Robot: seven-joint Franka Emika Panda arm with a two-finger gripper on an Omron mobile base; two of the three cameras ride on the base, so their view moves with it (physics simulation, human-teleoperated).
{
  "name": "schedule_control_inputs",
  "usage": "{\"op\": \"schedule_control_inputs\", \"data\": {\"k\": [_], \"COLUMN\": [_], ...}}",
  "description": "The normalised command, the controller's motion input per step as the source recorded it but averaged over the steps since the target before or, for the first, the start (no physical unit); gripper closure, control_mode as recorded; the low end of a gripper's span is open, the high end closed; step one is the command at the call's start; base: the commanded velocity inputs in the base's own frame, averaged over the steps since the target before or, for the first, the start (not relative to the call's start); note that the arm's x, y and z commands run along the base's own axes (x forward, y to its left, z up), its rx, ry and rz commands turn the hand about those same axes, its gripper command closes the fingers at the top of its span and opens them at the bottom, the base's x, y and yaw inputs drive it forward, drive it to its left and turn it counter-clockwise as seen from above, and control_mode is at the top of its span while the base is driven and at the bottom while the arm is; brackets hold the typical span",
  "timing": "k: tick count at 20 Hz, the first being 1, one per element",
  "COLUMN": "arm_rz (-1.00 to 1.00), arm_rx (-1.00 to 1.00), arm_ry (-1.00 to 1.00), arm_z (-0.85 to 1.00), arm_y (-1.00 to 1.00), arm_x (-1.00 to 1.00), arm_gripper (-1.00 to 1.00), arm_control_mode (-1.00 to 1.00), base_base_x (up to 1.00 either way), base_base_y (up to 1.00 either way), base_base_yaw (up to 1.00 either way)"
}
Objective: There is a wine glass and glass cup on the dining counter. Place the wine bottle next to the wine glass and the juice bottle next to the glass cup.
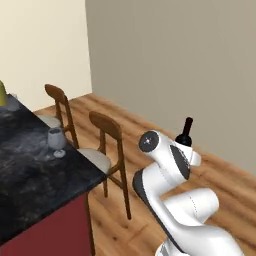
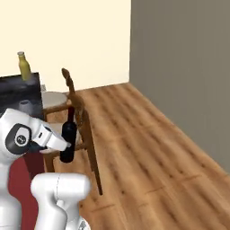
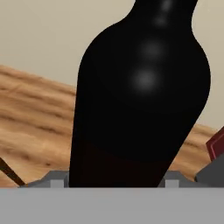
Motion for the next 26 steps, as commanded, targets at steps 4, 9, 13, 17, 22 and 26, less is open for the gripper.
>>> {"op": "schedule_control_inputs", "data": {"k": [4, 9, 13, 17, 22, 26], "arm_rz": [0.0, 0.0, 0.0, 0.0, 0.0, 0.0], "arm_rx": [0.0, 0.0, 0.0, 0.0, 0.0, 0.0], "arm_ry": [0.0, 0.0, 0.0, 0.0, 0.0, 0.0], "arm_z": [0.0, 0.0, 0.0, 0.0, 0.0, 0.0], "arm_y": [0.0, 0.0, 0.0, 0.0, 0.0, 0.0], "arm_x": [0.0, 0.0, 0.0, 0.0, 0.0, 0.0], "arm_gripper": [1.0, 1.0, 1.0, 1.0, 1.0, 1.0], "arm_control_mode": [1.0, 1.0, 1.0, 1.0, 1.0, 1.0], "base_base_x": [0.45, 0.59, 0.62, 0.52, 0.41, 0.0], "base_base_y": [0.0, 0.0, 0.0, 0.0, -0.02, 0.0], "base_base_yaw": [0.7, 0.57, 0.49, 0.44, 0.31, 0.1]}}
